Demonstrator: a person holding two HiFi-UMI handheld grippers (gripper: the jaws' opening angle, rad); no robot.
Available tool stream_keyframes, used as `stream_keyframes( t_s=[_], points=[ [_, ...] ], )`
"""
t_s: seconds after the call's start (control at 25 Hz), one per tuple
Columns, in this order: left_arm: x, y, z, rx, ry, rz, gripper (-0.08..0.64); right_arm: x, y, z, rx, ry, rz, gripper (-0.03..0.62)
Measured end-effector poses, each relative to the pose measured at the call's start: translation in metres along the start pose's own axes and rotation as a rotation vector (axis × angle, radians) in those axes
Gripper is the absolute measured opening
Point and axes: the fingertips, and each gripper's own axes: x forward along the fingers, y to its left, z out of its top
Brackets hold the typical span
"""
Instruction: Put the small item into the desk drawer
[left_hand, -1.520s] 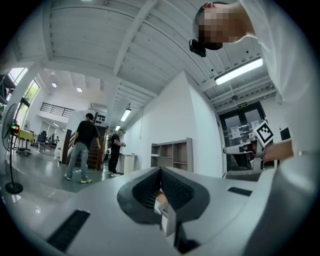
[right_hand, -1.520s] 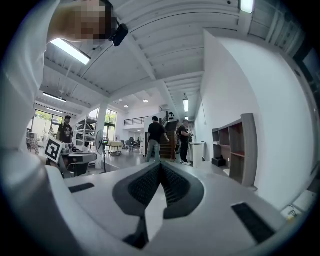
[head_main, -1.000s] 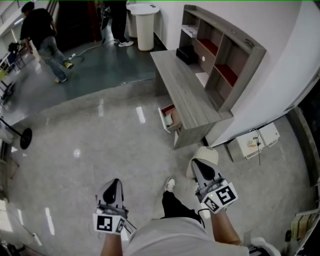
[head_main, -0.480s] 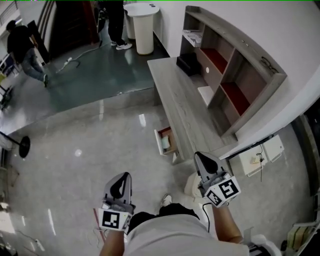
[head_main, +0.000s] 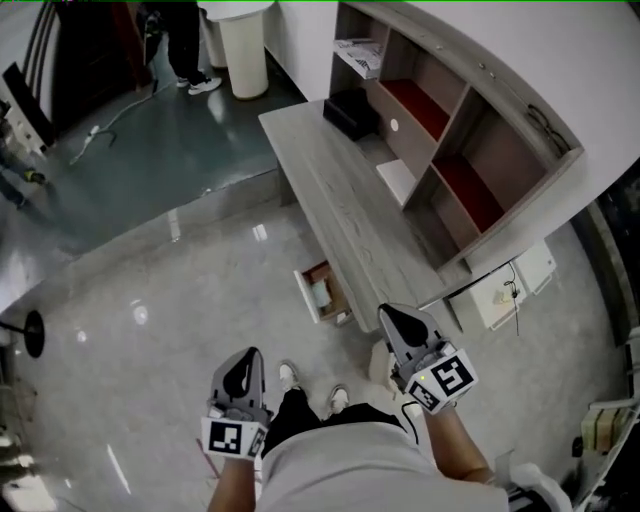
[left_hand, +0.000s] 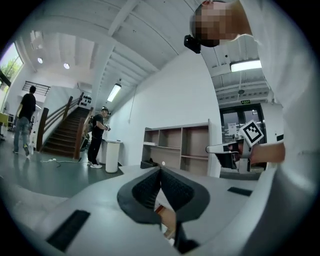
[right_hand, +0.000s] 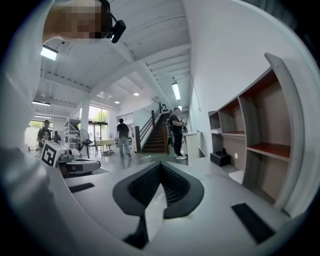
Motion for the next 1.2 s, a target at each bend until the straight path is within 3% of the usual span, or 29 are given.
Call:
stream_keyframes(
  t_s=[0.24, 0.4, 0.56, 0.88, 0.96, 1.0, 1.2],
  points=[
    [0.079, 0.035, 0.012, -0.018, -0.025, -0.174, 0.018, 0.038, -0.011, 0.018, -0.029, 0.047, -0.095, 0.021],
    [0.121, 0.043, -0.006, -0.014, 0.032, -0.263, 0.018, 0.057, -0.02, 0.013, -0.007, 0.056, -0.153, 0.021],
    [0.151, 0.044, -0.045, -0.041, 0.101, -0.32, 0.02, 0.064, -0.026, -0.015, 0.044, 0.102, -0.202, 0.021],
    [0.206, 0.02, -0.154, -0.144, 0.372, -0.397, 0.021, 0.066, -0.044, -0.06, 0.125, 0.152, -0.247, 0.021],
    [0.216, 0.011, -0.177, -0.157, 0.426, -0.414, 0.057, 0.068, -0.048, -0.065, 0.13, 0.161, -0.249, 0.021],
    [0.22, 0.007, -0.188, -0.16, 0.449, -0.419, 0.09, 0.069, -0.05, -0.067, 0.127, 0.164, -0.249, 0.021],
    [0.241, 0.006, -0.24, -0.163, 0.545, -0.384, 0.095, 0.062, -0.052, -0.07, 0.12, 0.178, -0.271, 0.021]
  ],
)
